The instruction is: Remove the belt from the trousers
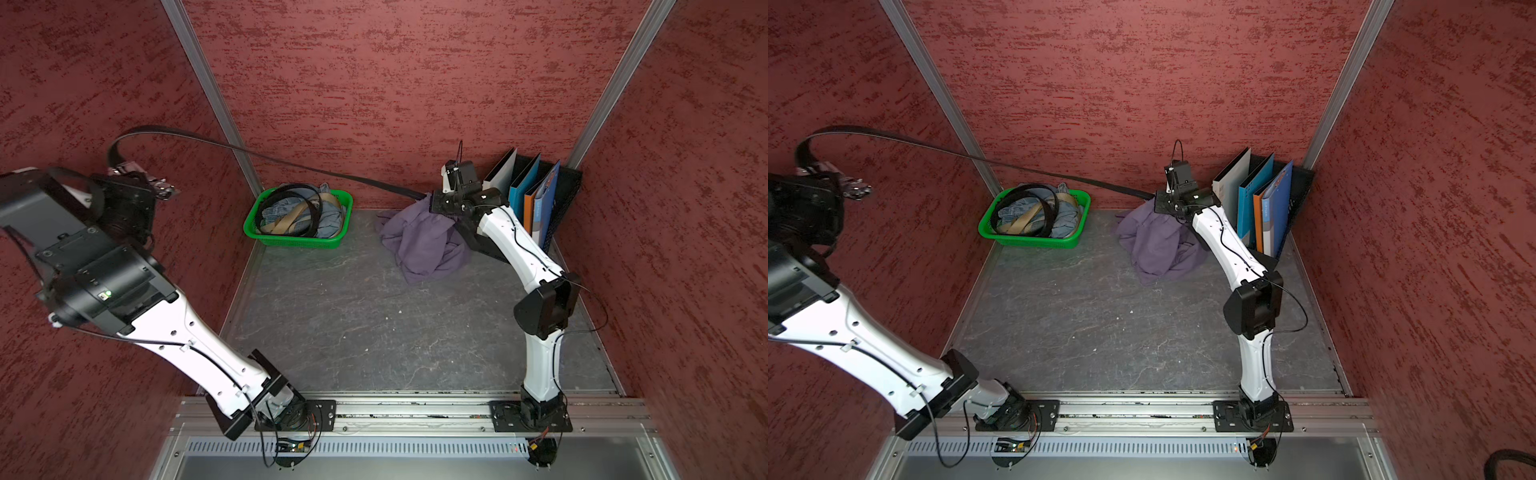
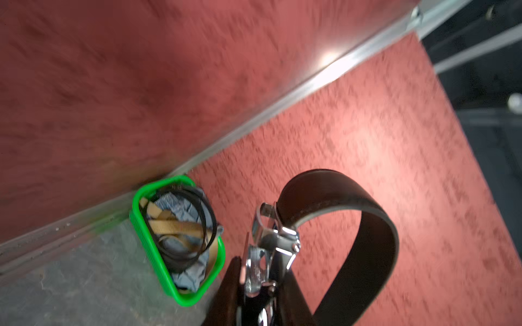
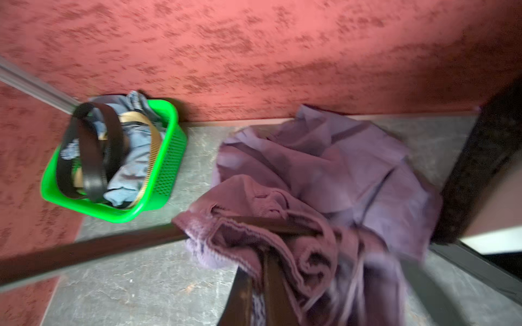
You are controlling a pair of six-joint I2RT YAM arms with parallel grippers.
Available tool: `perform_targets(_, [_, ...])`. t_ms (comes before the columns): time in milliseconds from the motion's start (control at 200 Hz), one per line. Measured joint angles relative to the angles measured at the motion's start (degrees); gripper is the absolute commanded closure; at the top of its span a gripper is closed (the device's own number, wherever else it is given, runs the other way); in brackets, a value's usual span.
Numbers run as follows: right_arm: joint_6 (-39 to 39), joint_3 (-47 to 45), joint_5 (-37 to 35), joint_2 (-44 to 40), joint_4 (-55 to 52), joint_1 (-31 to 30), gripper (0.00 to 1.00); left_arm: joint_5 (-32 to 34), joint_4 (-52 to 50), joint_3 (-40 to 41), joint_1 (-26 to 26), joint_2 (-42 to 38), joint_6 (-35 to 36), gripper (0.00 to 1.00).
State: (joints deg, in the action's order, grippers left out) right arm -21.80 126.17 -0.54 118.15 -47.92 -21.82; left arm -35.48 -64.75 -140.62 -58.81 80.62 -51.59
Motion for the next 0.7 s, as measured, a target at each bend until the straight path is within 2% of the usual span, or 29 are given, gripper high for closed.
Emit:
perform_targets(120, [-2.16,-0.02,-0.83,2.05,-3.93,2.47,1.00,-7.21,8.83,6.27,-8.74,-1.92,-8.50,0.97])
perform_targets(250, [-4.46,-1.25,-3.45,4.24,-7.39,4.42,1.00,-11.08,13.90,6.71,-13.90,-0.66,-13.92,0.97])
perform_targets(346, [-7.04,-5.92,-4.07,4.66,-8.15,5.75,1.00,-13.42,17.27,6.67,-17.75,-0.24,-17.31,0.97])
perform_targets(586, [-11.41,-24.52,-7.61,4.59,-6.80,7.87,1.00,-16.96,26.77,3.76,-24.09,2.43,-25.31,0.96])
perform_targets(701, [-12.59,-29.92,-7.10,4.15,-4.15,7.91,1.00,-17.40,29.83,3.08,-24.11,3.78,-27.71,0.96])
